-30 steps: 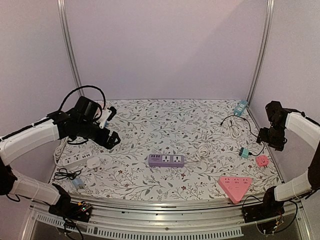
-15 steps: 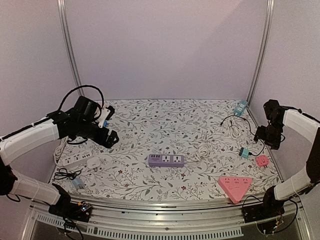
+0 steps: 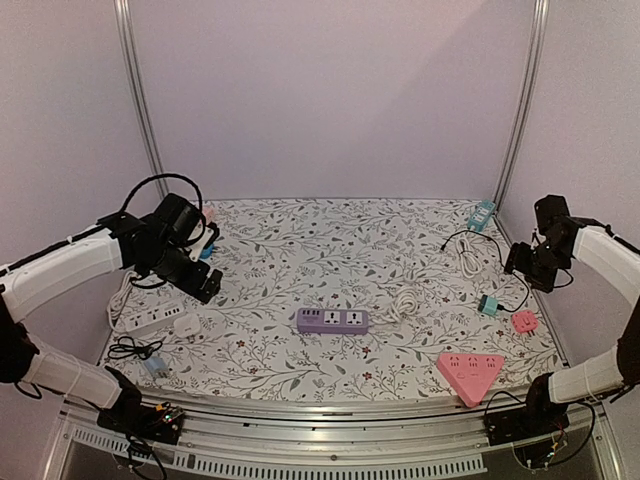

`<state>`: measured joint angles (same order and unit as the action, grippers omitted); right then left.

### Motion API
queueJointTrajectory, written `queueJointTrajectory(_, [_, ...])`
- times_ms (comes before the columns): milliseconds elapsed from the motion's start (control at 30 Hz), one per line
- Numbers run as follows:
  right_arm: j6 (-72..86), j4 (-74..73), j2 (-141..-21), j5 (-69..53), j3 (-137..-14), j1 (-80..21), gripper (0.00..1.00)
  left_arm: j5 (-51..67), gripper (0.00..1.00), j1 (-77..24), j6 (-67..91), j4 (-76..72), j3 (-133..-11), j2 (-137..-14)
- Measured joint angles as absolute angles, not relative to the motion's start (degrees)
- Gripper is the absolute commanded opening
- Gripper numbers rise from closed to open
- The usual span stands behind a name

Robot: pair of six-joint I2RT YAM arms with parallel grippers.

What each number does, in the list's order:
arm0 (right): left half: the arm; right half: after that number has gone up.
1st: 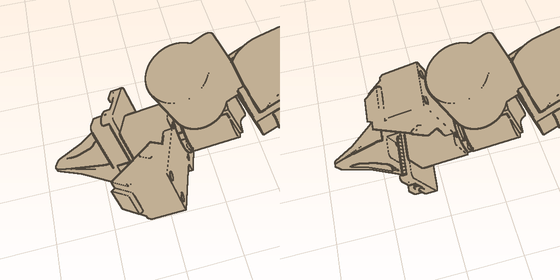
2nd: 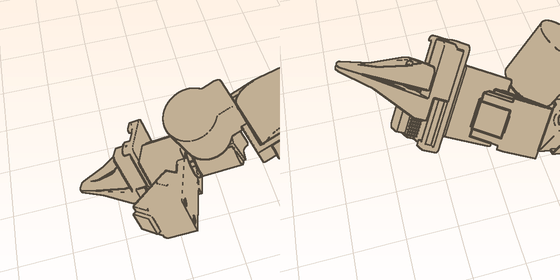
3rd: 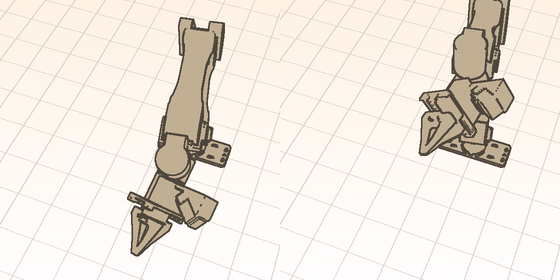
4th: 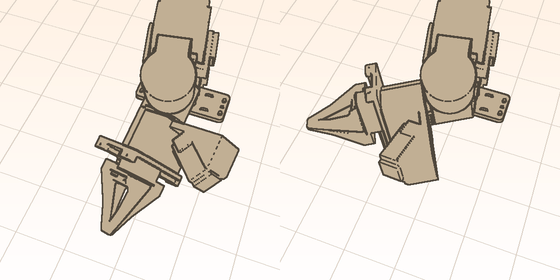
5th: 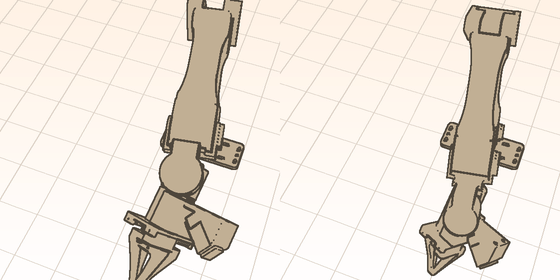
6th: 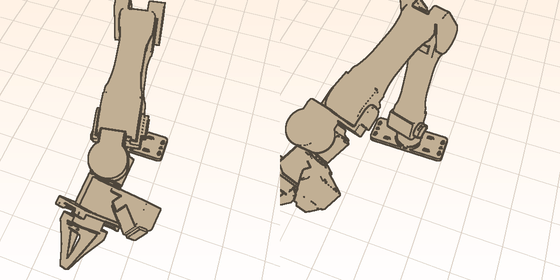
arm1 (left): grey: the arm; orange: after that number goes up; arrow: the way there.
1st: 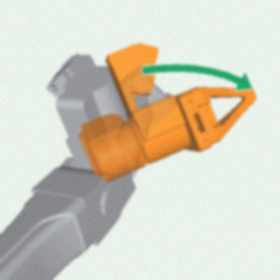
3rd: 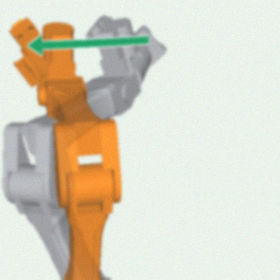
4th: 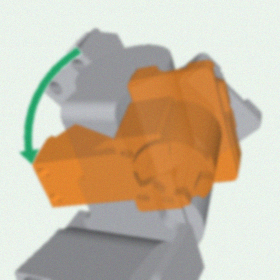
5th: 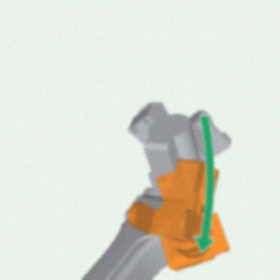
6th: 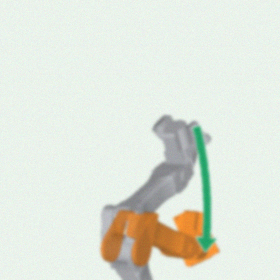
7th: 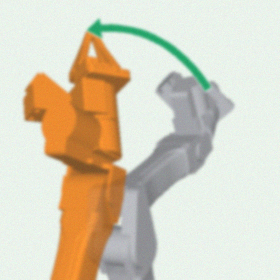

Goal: Insert the plug
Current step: Pick up the plug from the center of the board.

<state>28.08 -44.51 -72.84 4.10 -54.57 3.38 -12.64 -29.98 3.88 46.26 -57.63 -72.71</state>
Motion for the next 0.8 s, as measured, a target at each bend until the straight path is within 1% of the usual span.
queueJointTrajectory(267, [25.56, -41.98, -72.86, -1.69, -52.42, 3.38, 0.76, -15.97, 0.99, -29.95, 8.23, 54.41, -60.05, -73.78])
queueJointTrajectory(400, [25.63, -41.50, -72.84, -4.47, -49.71, 3.36, 0.75, -16.36, 1.00, -29.95, 9.47, 54.85, -61.04, -74.41])
queueJointTrajectory(533, [26.17, -41.45, -72.25, -4.69, -46.68, 2.50, 0.75, -16.29, 1.00, -29.95, 9.89, 54.81, -61.04, -75.44])
queueJointTrajectory(600, [26.87, -41.56, -71.57, -4.43, -45.43, 0.95, 0.75, -16.14, 1.00, -29.95, 9.93, 54.74, -61.04, -75.70])
queueJointTrajectory(800, [29.10, -42.74, -71.72, -0.69, -44.31, -8.21, 0.78, -15.25, 1.00, -29.95, 9.91, 54.37, -61.04, -75.72])
